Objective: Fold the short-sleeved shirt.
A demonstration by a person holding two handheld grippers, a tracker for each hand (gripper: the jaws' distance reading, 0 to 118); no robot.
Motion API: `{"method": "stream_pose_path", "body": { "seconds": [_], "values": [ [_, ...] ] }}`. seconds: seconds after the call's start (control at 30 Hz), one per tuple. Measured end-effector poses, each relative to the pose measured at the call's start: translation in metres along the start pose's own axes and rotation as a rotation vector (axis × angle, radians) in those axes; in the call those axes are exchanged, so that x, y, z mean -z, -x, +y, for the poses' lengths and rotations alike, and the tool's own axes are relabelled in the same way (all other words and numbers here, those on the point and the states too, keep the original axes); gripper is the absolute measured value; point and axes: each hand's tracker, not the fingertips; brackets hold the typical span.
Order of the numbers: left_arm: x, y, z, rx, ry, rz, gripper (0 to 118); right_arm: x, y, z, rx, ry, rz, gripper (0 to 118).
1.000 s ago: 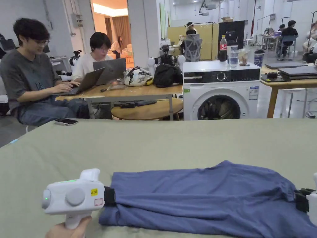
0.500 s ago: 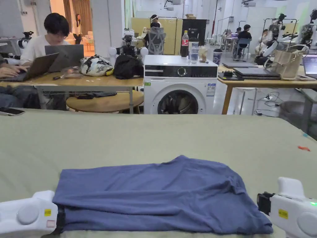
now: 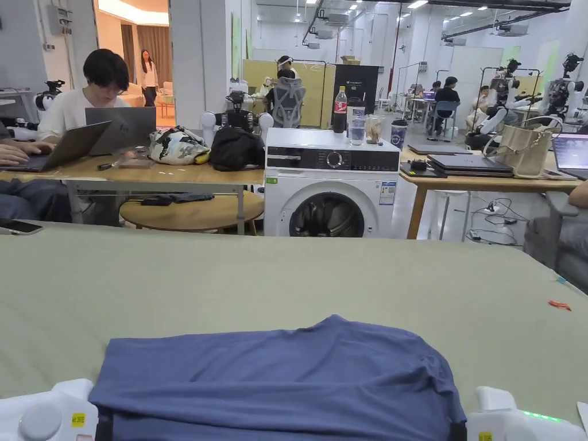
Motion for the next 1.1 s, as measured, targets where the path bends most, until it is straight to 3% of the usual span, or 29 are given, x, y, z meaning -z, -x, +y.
{"method": "stream_pose_path", "body": {
  "seconds": [0.1,0.17,0.4,0.67,0.7,0.73,0.77,0.87,1.1],
  "values": [
    [-0.047,-0.001,-0.019,0.097,-0.223,-0.014,0,-0.028,0.001,-0.006,-0.065,-0.023,-0.020,3],
    [-0.070,0.004,-0.027,0.116,-0.205,-0.062,0,-0.047,-0.004,-0.013,-0.109,-0.041,-0.049,3],
    [-0.126,0.026,-0.098,0.065,-0.192,-0.130,0,-0.120,-0.036,-0.068,0.006,-0.043,0.010,3],
    [-0.142,0.036,-0.147,0.025,-0.142,-0.151,0,-0.147,-0.033,-0.122,-0.077,-0.006,0.008,5],
    [-0.143,0.036,-0.146,0.001,-0.142,-0.176,13,-0.148,-0.031,-0.123,-0.128,-0.027,-0.011,11],
    [-0.147,0.033,-0.146,0.003,-0.163,-0.161,40,-0.150,-0.029,-0.124,-0.169,-0.051,-0.039,27],
    [-0.154,0.029,-0.144,0.031,-0.213,-0.136,51,-0.153,-0.025,-0.122,-0.208,-0.088,-0.067,38],
    [-0.171,0.009,-0.128,0.134,-0.337,-0.103,51,-0.170,-0.010,-0.109,-0.217,-0.213,-0.017,41],
    [-0.144,-0.031,-0.072,0.072,-0.457,-0.089,51,-0.145,0.051,-0.055,-0.176,-0.262,0.097,41]
  ]
}}
